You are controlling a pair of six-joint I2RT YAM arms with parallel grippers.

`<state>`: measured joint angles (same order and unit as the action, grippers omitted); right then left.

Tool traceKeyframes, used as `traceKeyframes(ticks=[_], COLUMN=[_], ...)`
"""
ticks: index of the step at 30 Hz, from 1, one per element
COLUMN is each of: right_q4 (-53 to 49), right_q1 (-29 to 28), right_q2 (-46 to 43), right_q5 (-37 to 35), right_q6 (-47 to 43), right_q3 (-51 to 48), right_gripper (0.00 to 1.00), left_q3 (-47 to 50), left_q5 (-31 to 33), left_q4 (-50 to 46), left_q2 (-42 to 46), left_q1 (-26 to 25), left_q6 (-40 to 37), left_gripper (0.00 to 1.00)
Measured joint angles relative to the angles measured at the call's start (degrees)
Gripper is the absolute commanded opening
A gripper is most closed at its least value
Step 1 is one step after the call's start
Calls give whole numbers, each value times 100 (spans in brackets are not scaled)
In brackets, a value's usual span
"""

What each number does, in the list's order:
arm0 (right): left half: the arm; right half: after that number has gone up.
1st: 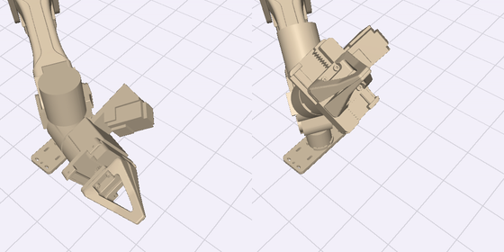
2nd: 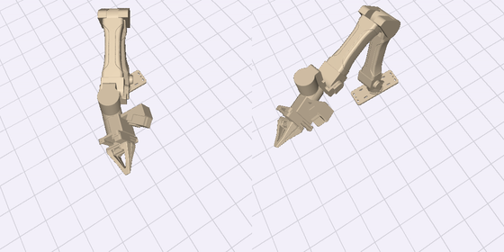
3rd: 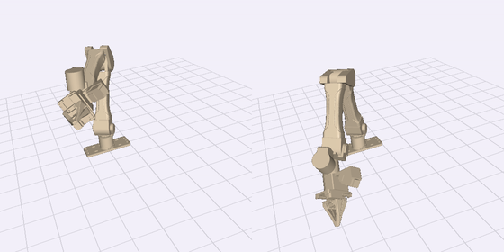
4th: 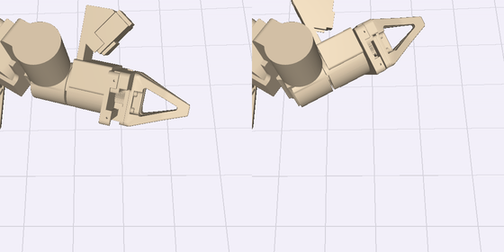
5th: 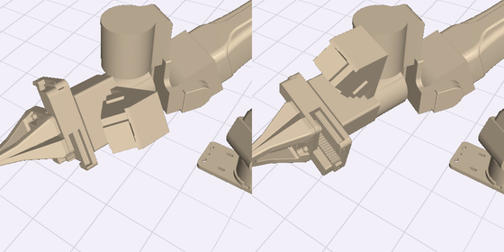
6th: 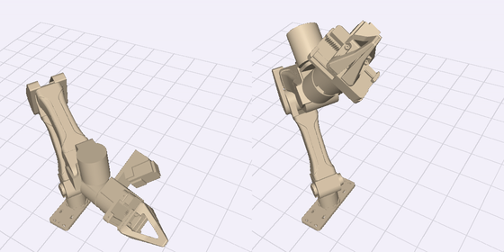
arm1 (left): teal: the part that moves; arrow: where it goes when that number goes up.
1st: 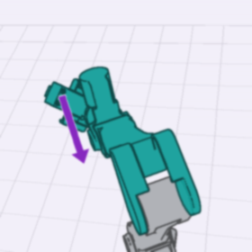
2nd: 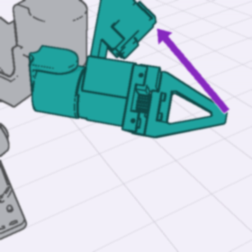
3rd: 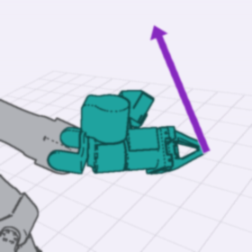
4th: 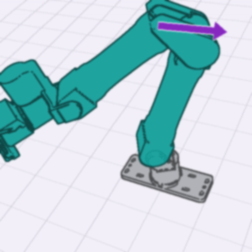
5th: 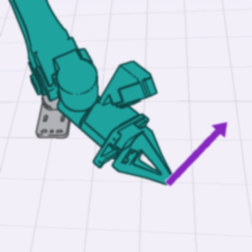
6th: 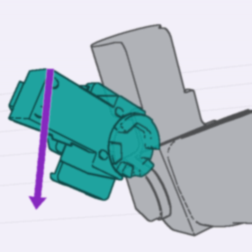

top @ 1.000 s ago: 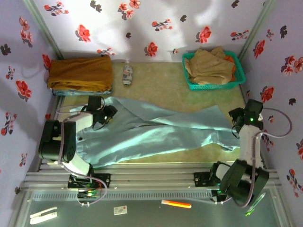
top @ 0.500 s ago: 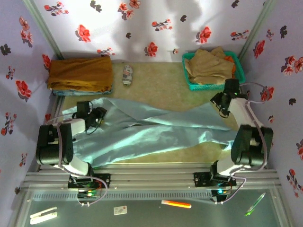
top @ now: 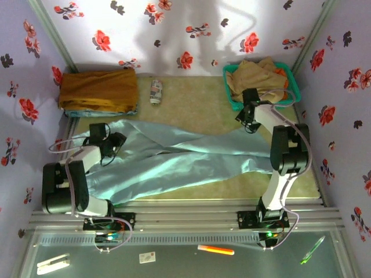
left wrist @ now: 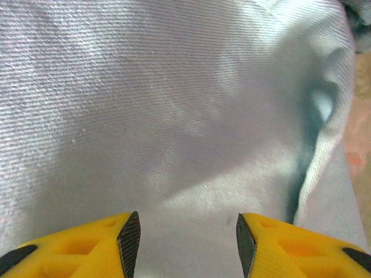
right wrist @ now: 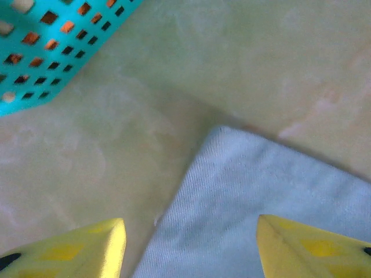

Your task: Fold and stack the trousers

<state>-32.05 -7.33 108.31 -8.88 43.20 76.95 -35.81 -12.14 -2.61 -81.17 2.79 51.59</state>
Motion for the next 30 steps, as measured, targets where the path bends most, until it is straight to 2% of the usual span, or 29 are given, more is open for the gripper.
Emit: traceKeyframes(ticks=[6, 7, 8, 11, 13, 18, 23, 26, 30], right_q4=[-160, -166, -170, -160, -140, -232, -450, -623, -686], right_q1=[-87, -107, -127, -153, -170, -155, -35, 236, 785], right_q2=[415, 474, 551, 660, 660, 376, -584, -1143, -1163], right_q5=[-155, -151, -144, -149, -155, -295, -490, -579, -619], right_q6=[94, 92, 94, 2, -33, -87, -166, -227, -254], right_q3=[39, 44, 55, 146, 125, -90, -166, 164, 955], right_gripper=[57, 49, 35, 11, 0, 0, 0, 0, 0], left_q3=[22, 44, 74, 146, 151, 151, 114, -94, -669], left_q5=[129, 149, 164, 168, 168, 168, 175, 234, 306], left_q4=[-168, -181, -179, -232, -269, -293, -372, -540, -581], left_q2=[350, 358, 363, 378, 398, 570, 647, 645, 387], left_q1=[-72, -76, -81, -81, -81, -81, -192, -442, -879], left_q6=[-122, -122, -122, -125, -142, -190, -269, -319, -402], left_gripper=[50, 50, 50, 50, 50, 50, 49, 50, 52])
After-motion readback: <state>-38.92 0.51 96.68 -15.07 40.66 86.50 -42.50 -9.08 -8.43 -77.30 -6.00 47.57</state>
